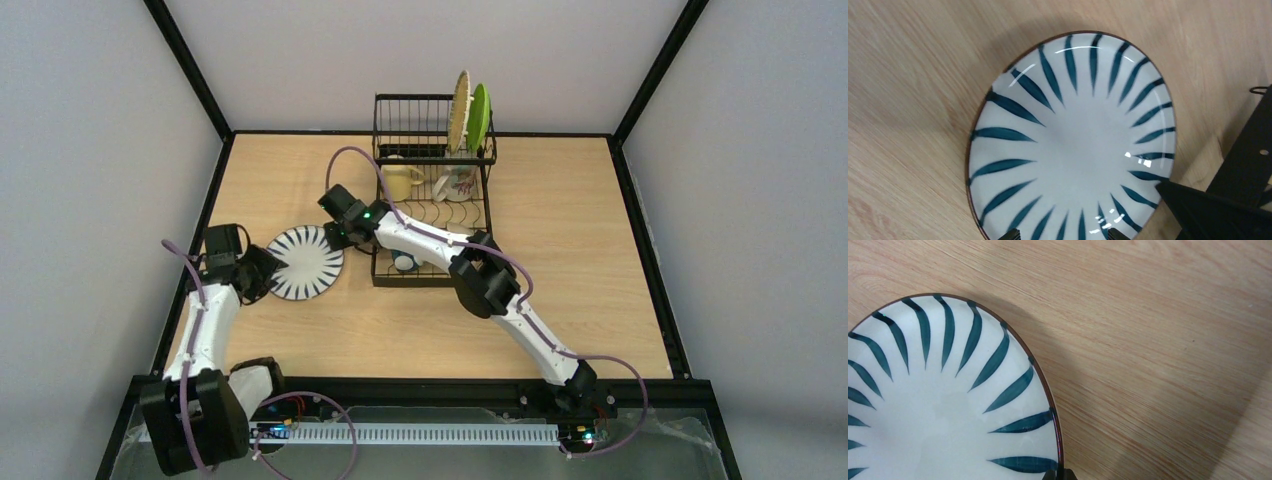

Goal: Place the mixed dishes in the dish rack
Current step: Grab the plate at the center of the board.

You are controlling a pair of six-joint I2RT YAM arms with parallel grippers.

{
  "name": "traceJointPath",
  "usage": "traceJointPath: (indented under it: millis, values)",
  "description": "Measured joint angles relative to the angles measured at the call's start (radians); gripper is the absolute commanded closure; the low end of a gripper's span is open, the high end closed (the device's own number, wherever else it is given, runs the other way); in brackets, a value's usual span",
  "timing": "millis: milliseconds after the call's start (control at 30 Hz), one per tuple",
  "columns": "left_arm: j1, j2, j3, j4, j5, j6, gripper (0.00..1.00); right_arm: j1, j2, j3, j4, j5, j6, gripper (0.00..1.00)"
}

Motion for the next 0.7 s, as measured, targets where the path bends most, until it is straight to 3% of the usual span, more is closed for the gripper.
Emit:
traceJointPath:
  millis: [300,700]
  values:
    - [0.124,0.048,-0.008,-0.003,0.086,0.050,0.01,0.000,-0.029,0.042,-0.016,0.023,-0.061,1.00]
    - [0.139,0.034,-0.059,-0.034,0.110,0.113,0.01,-0.018,-0.032,0.071,-0.047,0.020,-0.081,1.00]
